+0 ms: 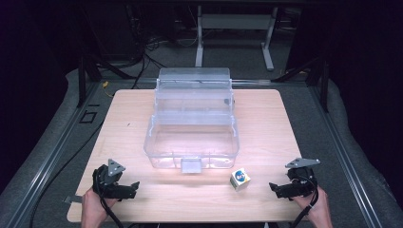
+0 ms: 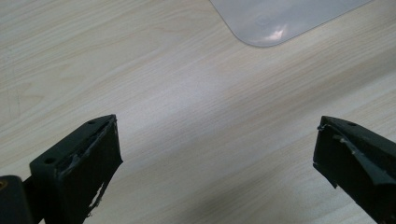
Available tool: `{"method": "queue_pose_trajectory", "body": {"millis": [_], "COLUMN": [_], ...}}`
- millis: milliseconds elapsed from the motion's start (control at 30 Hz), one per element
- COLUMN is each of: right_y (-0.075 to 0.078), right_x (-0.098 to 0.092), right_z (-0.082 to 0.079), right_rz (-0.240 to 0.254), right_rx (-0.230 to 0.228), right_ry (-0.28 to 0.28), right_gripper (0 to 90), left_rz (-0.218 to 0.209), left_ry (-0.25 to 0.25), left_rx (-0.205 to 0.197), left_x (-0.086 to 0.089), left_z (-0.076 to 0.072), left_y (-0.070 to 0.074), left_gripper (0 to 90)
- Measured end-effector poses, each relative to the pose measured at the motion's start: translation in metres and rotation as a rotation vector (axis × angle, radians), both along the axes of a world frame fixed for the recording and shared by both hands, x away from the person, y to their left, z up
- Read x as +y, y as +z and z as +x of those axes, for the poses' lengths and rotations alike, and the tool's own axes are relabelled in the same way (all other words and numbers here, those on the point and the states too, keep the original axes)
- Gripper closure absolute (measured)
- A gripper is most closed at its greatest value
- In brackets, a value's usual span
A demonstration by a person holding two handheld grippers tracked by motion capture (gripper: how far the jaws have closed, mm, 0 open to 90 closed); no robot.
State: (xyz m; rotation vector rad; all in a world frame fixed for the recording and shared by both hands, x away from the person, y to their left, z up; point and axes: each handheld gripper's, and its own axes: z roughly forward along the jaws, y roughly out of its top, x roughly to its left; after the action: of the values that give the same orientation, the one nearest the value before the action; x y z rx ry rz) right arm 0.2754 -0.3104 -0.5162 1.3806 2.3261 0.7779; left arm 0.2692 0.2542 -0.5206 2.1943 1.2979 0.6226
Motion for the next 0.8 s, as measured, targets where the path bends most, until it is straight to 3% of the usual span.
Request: {"method": "queue_pose_trajectory", "body": {"millis": [400,600,800], "right_y": [0.017,0.025,0.032], "right_x": [0.011,0.025,0.036], "right_z": [-0.002,0.003,0.006], "right_rz": [-0.001,-0.011,0.011], "right_rx": [0.013,0.046,0.027], "right_ry": [0.019,0.064,0.084], "right_gripper": [0.0,0.0,0.0], "left_rz": [0.013,0.014,0.017], "left_ry": [-0.018,-0.027,-0.030], "left_rx": [0.010,0.009,0.011], "left_x": [-0.002,-0.004,-0.005], "left_z": [0.001,0.002,0.001], "left_y": [-0.001,-0.002,-0.002], "left_gripper": [1.0,0.8,0.8]}}
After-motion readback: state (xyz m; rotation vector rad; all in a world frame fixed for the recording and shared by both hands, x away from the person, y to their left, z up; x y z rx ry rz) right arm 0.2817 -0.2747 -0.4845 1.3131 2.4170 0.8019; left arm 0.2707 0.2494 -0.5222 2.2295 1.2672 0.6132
